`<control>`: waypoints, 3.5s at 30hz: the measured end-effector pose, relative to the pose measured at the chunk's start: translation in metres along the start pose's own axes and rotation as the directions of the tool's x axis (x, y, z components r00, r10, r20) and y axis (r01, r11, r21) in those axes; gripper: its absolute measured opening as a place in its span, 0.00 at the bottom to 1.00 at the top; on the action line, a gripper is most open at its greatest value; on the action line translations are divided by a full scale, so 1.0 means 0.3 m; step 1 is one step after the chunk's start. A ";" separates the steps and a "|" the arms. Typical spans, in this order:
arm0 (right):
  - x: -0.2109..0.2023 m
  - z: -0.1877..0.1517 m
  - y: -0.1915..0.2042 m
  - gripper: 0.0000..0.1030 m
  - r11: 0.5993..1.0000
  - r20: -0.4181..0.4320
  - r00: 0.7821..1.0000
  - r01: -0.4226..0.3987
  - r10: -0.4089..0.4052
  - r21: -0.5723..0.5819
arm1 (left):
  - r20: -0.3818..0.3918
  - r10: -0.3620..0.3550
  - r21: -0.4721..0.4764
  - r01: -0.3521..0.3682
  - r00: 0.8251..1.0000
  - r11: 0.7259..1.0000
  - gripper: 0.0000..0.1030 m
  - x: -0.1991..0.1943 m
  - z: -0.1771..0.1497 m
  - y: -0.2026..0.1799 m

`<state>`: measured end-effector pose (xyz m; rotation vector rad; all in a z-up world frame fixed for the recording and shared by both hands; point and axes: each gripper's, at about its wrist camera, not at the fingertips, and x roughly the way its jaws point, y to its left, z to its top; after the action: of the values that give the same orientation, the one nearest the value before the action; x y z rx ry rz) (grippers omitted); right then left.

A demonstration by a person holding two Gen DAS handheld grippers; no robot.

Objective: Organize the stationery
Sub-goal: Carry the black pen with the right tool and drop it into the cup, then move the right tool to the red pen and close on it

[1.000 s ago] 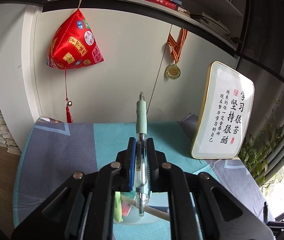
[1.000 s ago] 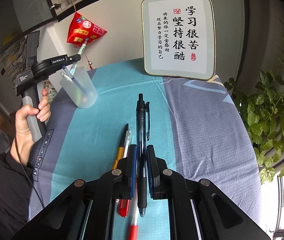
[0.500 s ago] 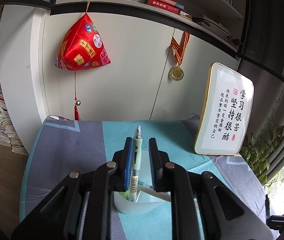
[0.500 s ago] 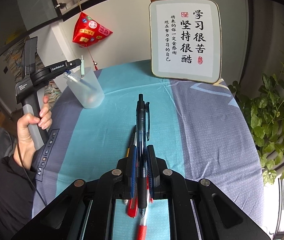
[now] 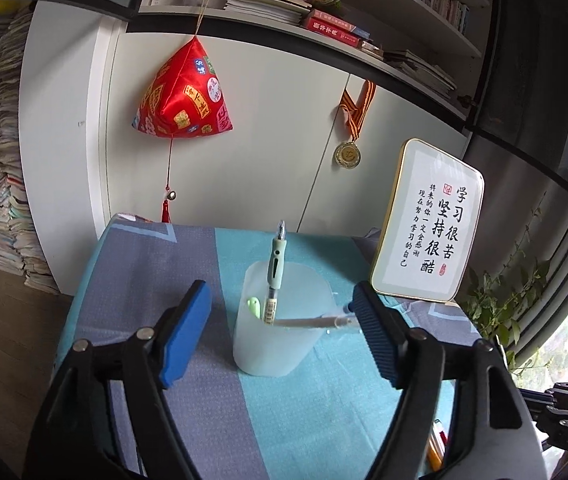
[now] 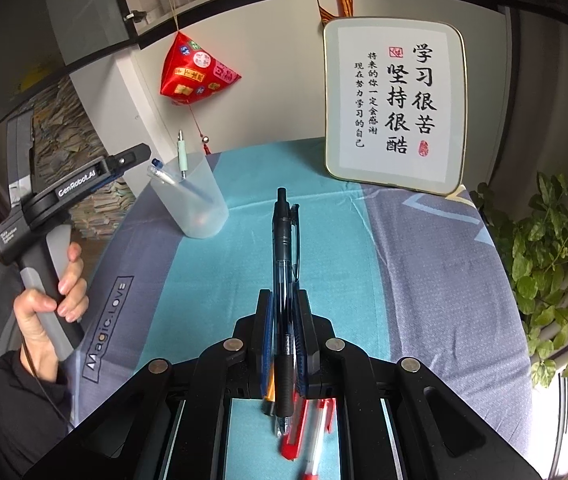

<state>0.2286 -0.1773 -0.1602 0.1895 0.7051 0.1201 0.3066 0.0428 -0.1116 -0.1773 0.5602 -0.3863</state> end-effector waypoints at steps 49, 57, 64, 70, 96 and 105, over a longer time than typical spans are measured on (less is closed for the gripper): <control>0.424 0.412 0.436 0.10 0.986 0.256 0.958 -0.093 0.127 -0.141 | -0.018 0.217 0.039 -0.216 0.976 0.976 0.82 -0.139 -0.257 0.095; 0.454 0.409 0.415 0.10 0.986 0.243 0.961 -0.105 0.133 -0.126 | -0.001 0.224 0.086 -0.223 0.975 0.971 0.82 -0.143 -0.269 0.067; 0.422 0.401 0.421 0.10 0.986 0.241 0.964 -0.078 0.113 -0.150 | -0.004 0.217 0.090 -0.216 0.976 0.972 0.82 -0.143 -0.272 0.069; 0.321 0.380 0.400 0.10 0.984 0.241 0.965 -0.065 0.105 -0.166 | -0.010 0.206 0.079 -0.205 0.978 0.976 0.83 -0.140 -0.273 0.076; -0.014 -0.266 -0.125 0.59 0.982 -0.128 0.974 0.186 -0.185 -0.004 | -0.151 0.131 0.128 -0.112 0.980 0.985 0.82 -0.116 -0.371 -0.065; 0.038 -0.360 -0.083 0.59 0.979 -0.220 0.954 0.194 -0.204 -0.069 | -0.204 0.132 0.198 -0.091 0.970 0.976 0.83 -0.100 -0.431 -0.161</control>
<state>0.1677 -0.1852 -0.2531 0.0590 0.9436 -0.0361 0.1976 0.0030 -0.1921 0.0797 0.7412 -0.3478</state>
